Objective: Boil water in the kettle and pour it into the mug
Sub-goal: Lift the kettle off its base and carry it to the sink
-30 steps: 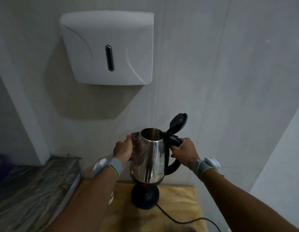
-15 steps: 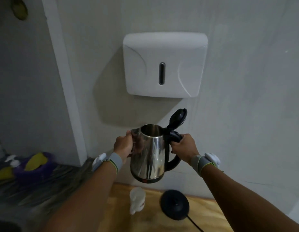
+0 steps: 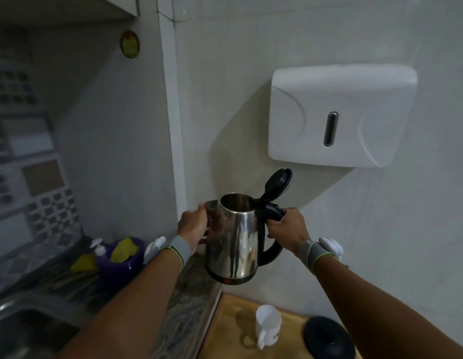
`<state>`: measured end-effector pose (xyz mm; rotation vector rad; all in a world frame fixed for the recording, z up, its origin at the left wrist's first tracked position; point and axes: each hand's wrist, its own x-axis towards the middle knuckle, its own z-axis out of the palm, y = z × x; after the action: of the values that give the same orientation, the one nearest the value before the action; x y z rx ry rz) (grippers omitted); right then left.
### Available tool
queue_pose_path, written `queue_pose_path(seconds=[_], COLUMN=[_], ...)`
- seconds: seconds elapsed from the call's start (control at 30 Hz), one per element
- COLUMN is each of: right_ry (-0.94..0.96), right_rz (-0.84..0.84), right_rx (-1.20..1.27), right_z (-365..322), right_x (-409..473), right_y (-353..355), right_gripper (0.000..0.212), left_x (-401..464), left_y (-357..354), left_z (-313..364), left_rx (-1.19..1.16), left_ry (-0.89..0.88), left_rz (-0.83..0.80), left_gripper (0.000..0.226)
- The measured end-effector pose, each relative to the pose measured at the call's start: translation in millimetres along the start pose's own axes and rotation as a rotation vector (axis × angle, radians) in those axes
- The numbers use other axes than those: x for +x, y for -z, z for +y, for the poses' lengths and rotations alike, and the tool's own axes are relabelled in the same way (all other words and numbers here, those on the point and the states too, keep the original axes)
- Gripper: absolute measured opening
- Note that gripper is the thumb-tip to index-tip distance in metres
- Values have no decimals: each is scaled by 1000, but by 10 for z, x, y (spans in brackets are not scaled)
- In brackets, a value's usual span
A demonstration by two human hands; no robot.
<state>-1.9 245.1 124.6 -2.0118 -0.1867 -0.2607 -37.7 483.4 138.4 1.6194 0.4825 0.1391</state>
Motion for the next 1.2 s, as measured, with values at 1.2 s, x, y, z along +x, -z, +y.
queue_pose_path(seconds=[1.2], right_ry=[221], right_rz=[-343], right_rx=[145], right_z=[-1008], right_x=[907], right_y=[-1673], right_gripper=[11], left_x=[518], left_y=[1581], left_z=[260], left_rx=[-114], left_ry=[53], left_rz=[441], left_gripper=[70])
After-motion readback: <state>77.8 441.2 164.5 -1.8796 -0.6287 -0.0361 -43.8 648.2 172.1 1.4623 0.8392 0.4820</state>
